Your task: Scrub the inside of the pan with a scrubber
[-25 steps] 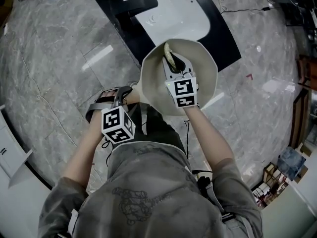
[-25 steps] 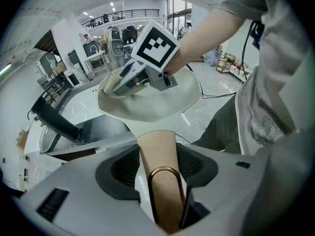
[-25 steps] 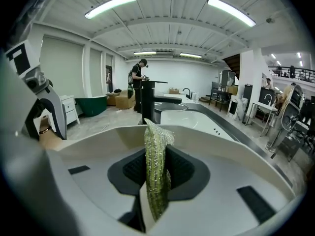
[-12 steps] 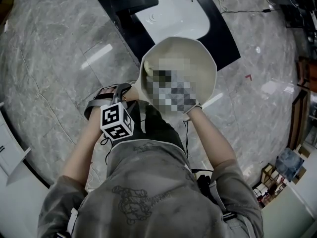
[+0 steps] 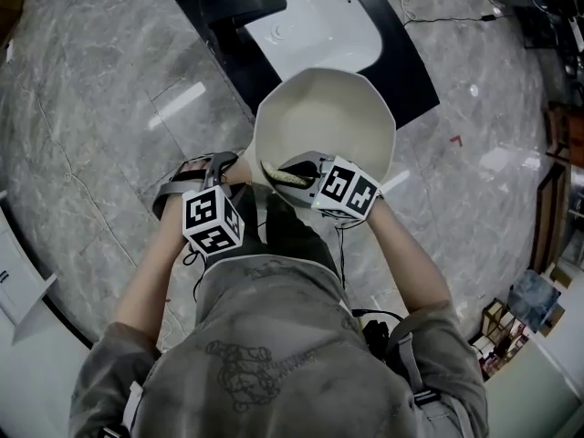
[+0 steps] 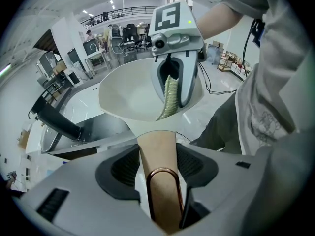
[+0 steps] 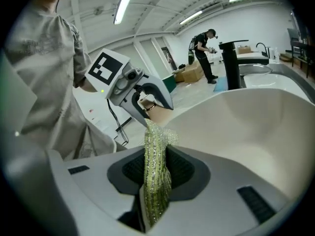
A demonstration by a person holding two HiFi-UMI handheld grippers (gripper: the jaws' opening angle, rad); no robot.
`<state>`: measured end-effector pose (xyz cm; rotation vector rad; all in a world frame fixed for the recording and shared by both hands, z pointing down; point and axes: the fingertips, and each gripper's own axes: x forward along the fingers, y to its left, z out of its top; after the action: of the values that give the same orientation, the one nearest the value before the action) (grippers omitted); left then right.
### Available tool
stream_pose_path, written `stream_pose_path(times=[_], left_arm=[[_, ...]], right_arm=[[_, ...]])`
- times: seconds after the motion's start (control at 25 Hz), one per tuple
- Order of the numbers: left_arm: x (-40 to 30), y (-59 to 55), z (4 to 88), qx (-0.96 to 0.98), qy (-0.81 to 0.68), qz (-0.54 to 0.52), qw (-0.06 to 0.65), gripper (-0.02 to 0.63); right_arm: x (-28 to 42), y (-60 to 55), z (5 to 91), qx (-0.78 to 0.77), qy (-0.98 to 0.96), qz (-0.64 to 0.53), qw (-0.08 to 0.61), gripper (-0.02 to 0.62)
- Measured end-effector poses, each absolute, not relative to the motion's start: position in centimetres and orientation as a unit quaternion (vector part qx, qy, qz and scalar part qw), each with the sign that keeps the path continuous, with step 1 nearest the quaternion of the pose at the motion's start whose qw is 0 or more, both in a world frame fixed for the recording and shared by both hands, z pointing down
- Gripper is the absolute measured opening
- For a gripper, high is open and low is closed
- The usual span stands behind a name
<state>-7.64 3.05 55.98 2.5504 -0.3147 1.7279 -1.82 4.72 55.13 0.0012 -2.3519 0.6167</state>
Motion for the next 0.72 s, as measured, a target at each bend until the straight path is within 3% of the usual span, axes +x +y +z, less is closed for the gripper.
stream_pose_path(times=[0.2, 0.4, 0.52, 0.72], left_arm=[[-7.6, 2.8, 55.7, 0.819, -0.104, 0.564, 0.015, 0.233], [-7.6, 2.5, 55.8, 0.818, -0.105, 0.565, 0.014, 0.233], [-7.7, 2.5, 55.8, 0.818, -0.104, 0.565, 0.013, 0.233], [-7.7, 2.5, 55.8, 0.818, -0.105, 0.565, 0.012, 0.233]], right_arm=[[0.4, 7.8, 54.2, -0.069, -0.881, 0.267, 0.384, 0.092], [2.3, 8.3, 52.2, -0.086, -0.873, 0.297, 0.377, 0.087], [3.1, 4.4, 50.4, 0.012, -0.902, 0.252, 0.351, 0.084], [6.5, -5.2, 46.7, 0.276, -0.897, 0.07, 0.339, 0.084]])
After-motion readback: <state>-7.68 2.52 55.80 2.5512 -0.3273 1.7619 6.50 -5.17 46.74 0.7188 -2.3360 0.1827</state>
